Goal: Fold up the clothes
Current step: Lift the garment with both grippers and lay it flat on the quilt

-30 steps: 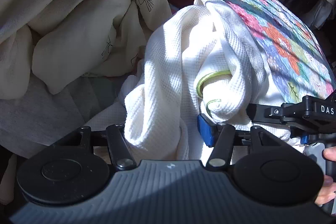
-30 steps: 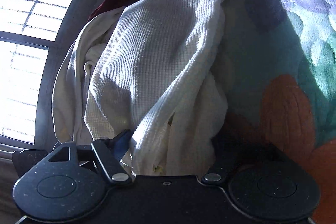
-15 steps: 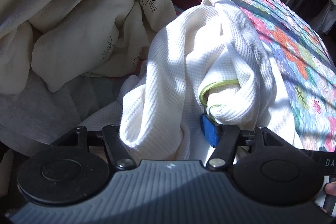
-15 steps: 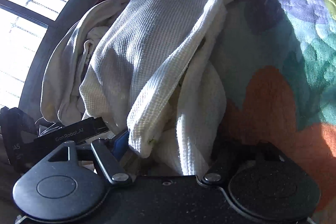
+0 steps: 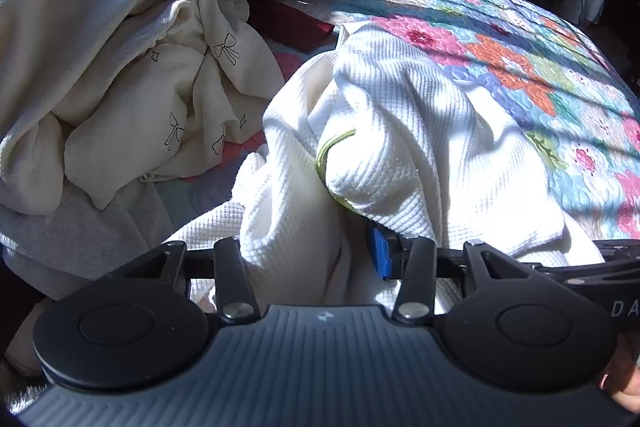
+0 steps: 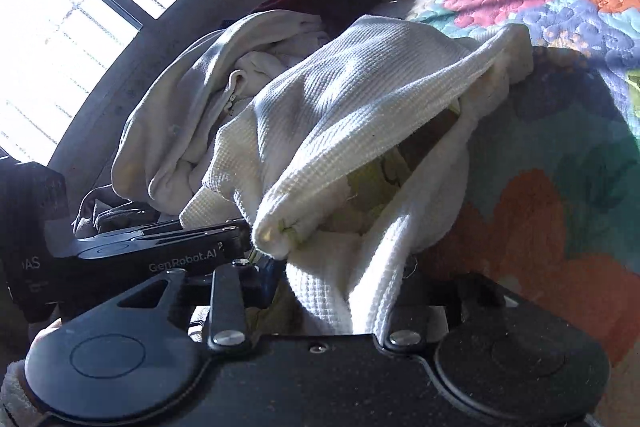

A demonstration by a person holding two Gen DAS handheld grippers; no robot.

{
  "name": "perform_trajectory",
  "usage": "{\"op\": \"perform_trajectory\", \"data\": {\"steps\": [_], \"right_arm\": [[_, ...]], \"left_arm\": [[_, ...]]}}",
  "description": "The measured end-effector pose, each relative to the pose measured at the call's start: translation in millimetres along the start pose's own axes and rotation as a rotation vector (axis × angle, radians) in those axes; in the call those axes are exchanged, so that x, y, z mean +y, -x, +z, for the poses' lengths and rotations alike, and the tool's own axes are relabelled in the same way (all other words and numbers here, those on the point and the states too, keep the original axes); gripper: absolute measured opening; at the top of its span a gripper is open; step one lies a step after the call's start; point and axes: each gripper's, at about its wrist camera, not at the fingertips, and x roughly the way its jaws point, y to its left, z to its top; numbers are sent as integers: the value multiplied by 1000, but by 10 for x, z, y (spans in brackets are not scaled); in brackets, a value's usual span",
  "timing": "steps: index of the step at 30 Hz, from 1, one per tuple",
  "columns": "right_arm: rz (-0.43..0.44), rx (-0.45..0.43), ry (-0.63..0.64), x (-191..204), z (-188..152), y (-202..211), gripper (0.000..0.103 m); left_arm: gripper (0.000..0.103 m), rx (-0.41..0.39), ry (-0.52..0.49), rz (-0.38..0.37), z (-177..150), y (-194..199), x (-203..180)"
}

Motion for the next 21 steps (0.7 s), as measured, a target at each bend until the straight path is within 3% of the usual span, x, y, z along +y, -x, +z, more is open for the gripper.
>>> {"op": "perform_trajectory", "data": {"steps": [6, 10, 13, 21], "right_arm": [[12, -38, -51, -108, -161, 350, 37], [14, -76, -83, -162, -164, 514, 36], [25, -101, -84, -179, -93, 652, 35], [19, -167, -114, -288, 33, 1031, 35]], "left_arm": [[43, -28, -66, -14, -59, 197, -361], [43, -64, -78, -35, 65, 302, -587], [43, -87, -146, -20, 175, 327, -778], [43, -107, -164, -102, 363, 434, -1122]]}}
